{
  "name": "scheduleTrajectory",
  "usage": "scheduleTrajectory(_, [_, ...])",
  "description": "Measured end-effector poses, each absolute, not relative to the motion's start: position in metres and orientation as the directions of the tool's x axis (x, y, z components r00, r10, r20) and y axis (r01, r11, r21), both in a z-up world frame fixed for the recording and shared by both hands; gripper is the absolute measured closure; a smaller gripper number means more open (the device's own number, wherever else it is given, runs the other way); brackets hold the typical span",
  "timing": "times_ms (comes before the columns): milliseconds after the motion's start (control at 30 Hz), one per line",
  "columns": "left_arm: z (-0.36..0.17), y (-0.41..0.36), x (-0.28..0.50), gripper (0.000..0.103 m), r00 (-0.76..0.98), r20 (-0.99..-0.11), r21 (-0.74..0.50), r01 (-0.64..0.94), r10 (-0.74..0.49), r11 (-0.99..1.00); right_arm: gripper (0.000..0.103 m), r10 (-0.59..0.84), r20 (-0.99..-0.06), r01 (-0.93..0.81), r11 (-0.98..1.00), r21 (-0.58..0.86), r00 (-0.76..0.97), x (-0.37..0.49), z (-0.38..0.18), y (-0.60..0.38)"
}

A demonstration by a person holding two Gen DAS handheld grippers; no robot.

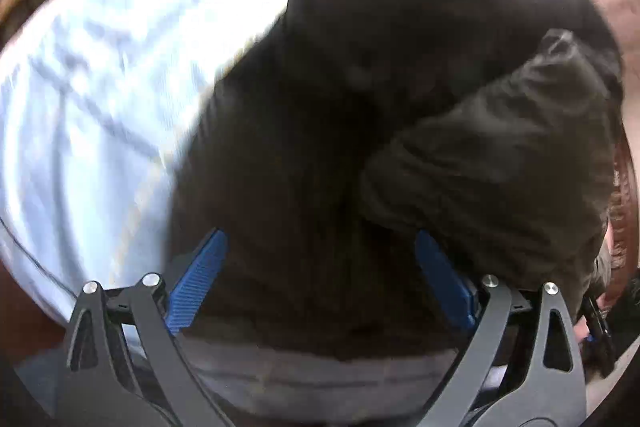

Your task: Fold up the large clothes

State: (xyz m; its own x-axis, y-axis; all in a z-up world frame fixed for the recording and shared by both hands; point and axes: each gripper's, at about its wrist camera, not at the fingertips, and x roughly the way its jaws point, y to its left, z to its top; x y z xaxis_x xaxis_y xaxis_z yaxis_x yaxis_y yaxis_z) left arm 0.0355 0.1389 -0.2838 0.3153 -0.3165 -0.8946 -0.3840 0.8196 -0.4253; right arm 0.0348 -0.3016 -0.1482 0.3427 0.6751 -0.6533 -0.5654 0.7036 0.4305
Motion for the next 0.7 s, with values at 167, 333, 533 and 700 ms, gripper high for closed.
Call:
scheduleTrajectory(167, [-0.263,0.128,-0.001,0.007,0.421,-0.886,-0.362,-0.364,-0.195,0.858,0.085,0.692,-0.622,-0.516,0.708,0.482,0.368,0.043,-0.149,-0.309])
scheduleTrajectory(333, [-0.188,0.151,-0.03,0.007,0.683,-0.73,-0.366,-0.36,-0.025,0.858,0.084,0.692,-0.649,-0.477,0.707,0.523,0.315,0.028,-0.164,-0.311])
scheduleTrajectory(533, [-0.088,0.105,0.046,0.002,0.798,-0.602,-0.179,-0.109,-0.021,0.978,0.084,0.587,-0.777,-0.448,0.772,0.451,0.229,-0.011,-0.191,-0.29])
scheduleTrajectory(700, [-0.136,0.042,0.099,0.002,0.584,-0.811,0.069,0.066,0.018,0.995,0.04,0.482,-0.837,-0.285,0.866,0.411,0.257,-0.037,-0.2,-0.309])
